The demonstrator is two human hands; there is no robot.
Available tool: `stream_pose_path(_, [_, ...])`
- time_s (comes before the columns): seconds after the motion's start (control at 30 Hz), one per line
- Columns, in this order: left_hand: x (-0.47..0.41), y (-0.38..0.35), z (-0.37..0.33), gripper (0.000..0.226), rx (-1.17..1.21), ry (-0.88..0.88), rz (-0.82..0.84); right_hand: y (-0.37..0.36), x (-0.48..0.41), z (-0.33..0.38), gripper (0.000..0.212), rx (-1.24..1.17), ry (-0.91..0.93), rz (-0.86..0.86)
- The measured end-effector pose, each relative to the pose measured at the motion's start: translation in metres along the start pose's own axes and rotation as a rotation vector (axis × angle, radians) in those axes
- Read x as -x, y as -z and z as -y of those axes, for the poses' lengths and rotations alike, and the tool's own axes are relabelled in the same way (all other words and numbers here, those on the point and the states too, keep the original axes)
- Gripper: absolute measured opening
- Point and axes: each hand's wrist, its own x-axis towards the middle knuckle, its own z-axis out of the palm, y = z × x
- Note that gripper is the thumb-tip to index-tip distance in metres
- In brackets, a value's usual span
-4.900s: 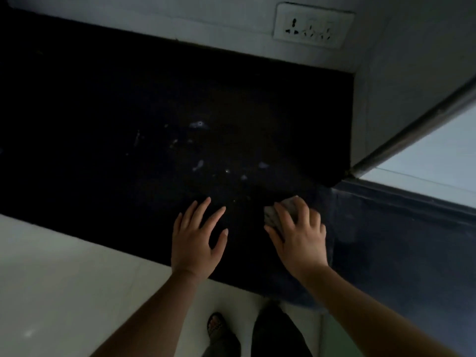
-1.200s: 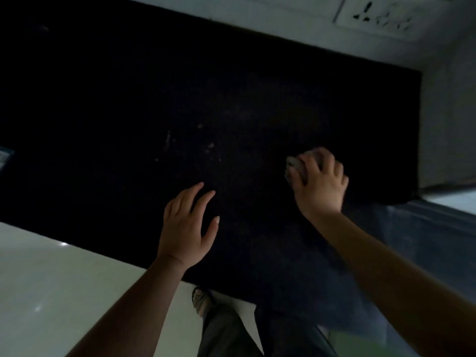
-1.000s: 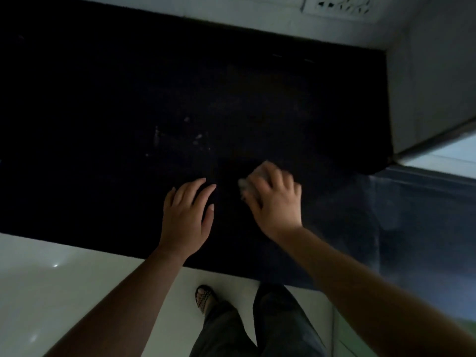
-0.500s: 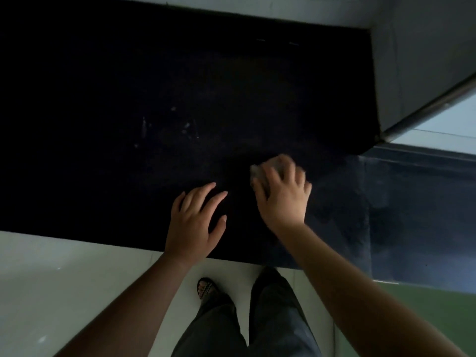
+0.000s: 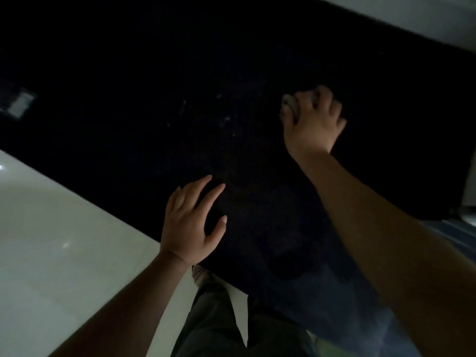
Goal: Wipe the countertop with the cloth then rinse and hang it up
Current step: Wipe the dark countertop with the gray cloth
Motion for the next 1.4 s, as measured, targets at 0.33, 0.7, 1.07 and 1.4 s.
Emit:
stream_pose_path(0.33, [-0.001, 0.003, -0.002, 0.056, -0.008, 0.031, 0.019, 0.011, 0.071, -0.011, 0.04, -0.04, 0.507, 0.125])
stream_pose_path(0.7, [0.0, 0.001, 0.0, 0.056, 0.004, 0.014, 0.008, -0.015, 0.042, 0.071, 0.039, -0.076, 0.597, 0.141])
stream_pose_path(1.07, [-0.068, 0.053, 0.082, 0.042, 0.09, -0.094, -0.062, -0.031, 0.01, 0.119, 0.044, -0.039, 0.023, 0.034])
stream_pose_path(1.4, [-0.141, 0.066, 0.209, 0.05, -0.038, -0.093, -0.04, -0.036, 0.09, 0.147, 0.04, 0.032, 0.096, -0.007])
